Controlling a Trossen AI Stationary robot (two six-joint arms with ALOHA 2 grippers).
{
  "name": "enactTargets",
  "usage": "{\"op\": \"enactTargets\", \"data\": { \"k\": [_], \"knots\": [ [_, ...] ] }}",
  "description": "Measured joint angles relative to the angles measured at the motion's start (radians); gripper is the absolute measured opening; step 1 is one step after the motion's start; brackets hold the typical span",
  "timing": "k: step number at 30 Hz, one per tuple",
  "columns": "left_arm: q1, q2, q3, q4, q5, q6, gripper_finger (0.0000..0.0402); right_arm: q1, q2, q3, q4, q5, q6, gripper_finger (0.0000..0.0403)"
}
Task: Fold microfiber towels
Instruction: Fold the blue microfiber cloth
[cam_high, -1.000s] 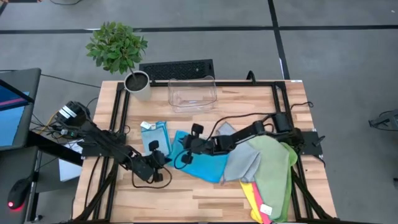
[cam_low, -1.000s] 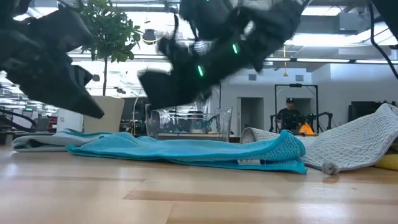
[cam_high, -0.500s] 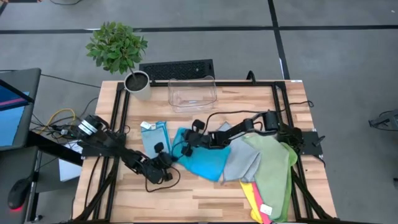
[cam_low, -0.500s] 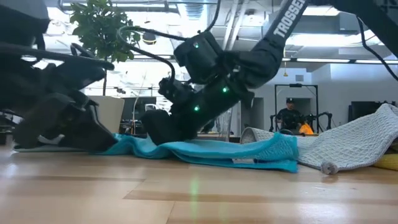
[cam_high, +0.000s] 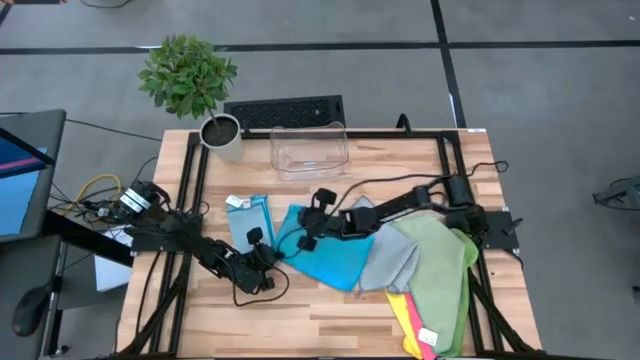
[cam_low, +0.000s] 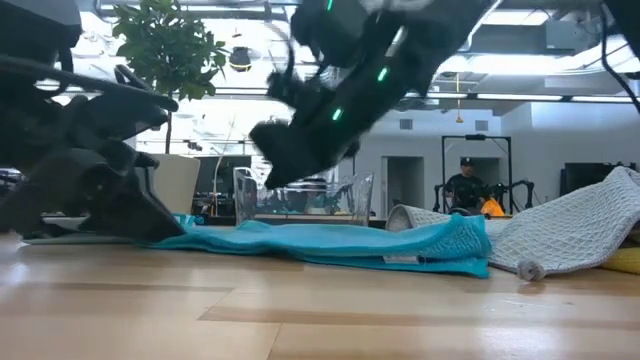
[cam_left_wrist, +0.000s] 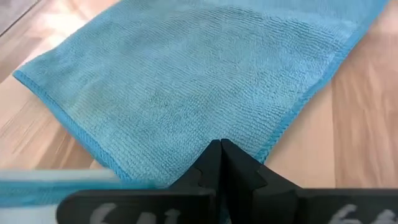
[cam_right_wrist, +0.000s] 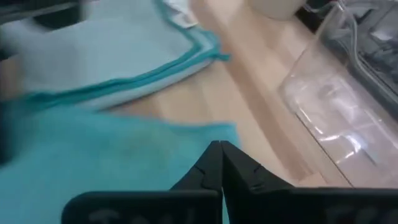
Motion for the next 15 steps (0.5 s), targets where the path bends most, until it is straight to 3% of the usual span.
{"op": "enactTargets", "data": {
  "k": [3,5,10,13,15],
  "knots": [
    [-0.001,-0.062,-0.001,-0.095,0.016,-0.001,0.0000,0.031,-0.066,-0.015,-0.127,-0.004,0.046,0.0031],
    [-0.001,-0.104,-0.003,-0.160,0.017,-0.017,0.0000,0.069,-0.111,-0.082,-0.114,-0.001,0.100,0.0029],
    [0.001,-0.161,-0.004,-0.192,0.019,0.003,0.0000,0.206,-0.176,-0.340,0.076,0.058,0.257,0.0014],
    [0.008,-0.162,-0.003,-0.175,0.013,0.037,0.0000,0.251,-0.176,-0.428,0.237,0.131,0.333,0.0015],
    [0.015,-0.162,-0.003,-0.170,0.024,0.043,0.0000,0.270,-0.174,-0.462,0.216,0.210,0.392,0.0019]
  ]
}}
